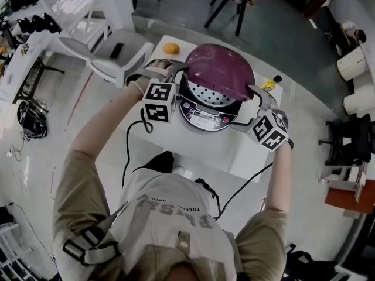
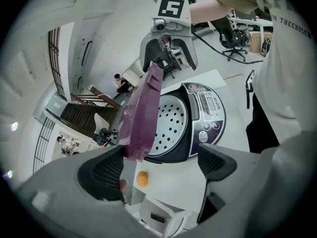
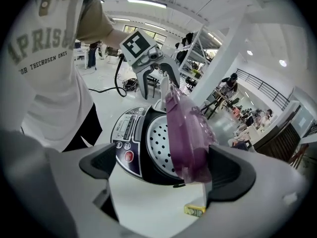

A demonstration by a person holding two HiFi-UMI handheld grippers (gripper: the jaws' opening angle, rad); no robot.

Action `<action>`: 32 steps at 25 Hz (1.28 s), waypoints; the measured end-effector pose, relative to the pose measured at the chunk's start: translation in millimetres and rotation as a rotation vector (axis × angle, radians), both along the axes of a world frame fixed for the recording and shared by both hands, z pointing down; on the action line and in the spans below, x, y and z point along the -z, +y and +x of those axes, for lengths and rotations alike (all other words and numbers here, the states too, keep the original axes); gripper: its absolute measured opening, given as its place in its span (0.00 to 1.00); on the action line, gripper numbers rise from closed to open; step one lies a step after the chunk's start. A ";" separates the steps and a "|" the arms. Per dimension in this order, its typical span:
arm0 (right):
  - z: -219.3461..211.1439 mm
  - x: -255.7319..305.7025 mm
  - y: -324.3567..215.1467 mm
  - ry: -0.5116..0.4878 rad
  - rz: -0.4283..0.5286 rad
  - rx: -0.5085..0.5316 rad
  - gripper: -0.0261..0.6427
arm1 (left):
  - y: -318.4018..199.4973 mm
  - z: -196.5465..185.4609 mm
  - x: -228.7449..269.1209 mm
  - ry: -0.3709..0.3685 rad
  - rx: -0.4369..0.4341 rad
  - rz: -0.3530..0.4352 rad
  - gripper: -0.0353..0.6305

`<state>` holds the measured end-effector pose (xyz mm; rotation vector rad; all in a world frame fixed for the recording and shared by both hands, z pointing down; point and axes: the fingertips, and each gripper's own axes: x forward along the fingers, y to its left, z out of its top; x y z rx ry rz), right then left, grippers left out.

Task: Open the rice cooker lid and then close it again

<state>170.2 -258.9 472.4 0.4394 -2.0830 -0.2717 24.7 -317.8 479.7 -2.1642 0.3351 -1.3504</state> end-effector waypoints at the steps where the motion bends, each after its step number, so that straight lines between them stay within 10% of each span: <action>1: -0.2 -2.8 2.7 -0.002 -0.012 0.005 0.86 | 2.4 -0.8 -3.7 -0.012 -0.004 -0.006 0.78; 32: -3.7 -53.1 36.0 0.025 -0.148 0.030 0.86 | 32.4 -9.7 -59.7 -0.100 -0.043 -0.100 0.78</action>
